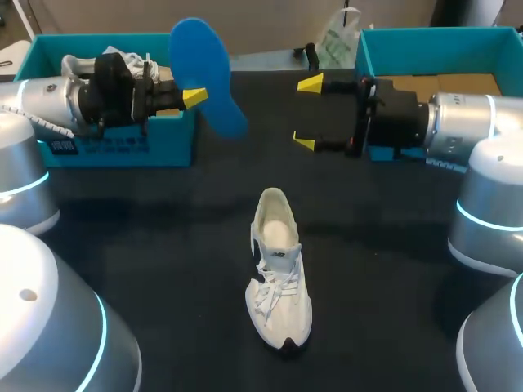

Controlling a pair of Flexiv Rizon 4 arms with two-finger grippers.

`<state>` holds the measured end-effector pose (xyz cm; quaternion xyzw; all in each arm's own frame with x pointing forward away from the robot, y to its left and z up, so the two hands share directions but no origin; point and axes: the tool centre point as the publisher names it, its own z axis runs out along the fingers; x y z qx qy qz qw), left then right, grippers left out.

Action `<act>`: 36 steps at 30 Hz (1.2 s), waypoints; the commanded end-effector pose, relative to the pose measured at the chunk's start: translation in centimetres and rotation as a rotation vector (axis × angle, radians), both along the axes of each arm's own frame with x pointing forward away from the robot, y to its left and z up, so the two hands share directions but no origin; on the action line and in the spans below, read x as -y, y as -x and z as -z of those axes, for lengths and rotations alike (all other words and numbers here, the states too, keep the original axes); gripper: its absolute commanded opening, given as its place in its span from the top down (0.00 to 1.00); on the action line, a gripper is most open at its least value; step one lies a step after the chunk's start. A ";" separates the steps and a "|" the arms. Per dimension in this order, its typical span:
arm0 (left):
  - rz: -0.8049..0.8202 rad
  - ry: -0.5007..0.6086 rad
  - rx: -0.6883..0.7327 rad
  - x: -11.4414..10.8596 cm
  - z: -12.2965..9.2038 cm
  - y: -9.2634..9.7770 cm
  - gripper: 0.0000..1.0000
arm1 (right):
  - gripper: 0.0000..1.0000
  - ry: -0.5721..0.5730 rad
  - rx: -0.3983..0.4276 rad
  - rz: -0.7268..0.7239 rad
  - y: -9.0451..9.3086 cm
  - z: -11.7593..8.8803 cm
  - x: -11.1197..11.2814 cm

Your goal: Take the shoe out of the shoebox, open the shoe tongue, remove and reinsert the insole, then place the shoe into the shoebox

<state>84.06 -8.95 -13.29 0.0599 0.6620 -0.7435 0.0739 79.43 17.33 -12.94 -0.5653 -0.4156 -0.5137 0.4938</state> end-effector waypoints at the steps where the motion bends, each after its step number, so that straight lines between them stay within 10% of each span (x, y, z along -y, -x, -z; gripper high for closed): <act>1: 0.096 -0.243 0.913 0.0 0.5 -0.3 1.00 | 0.00 0.001 0.000 0.003 0.0 0.0 -0.2; 36: -0.143 -0.213 1.388 2.0 1.4 -2.5 1.00 | 0.00 0.001 0.000 0.003 0.0 0.0 -0.2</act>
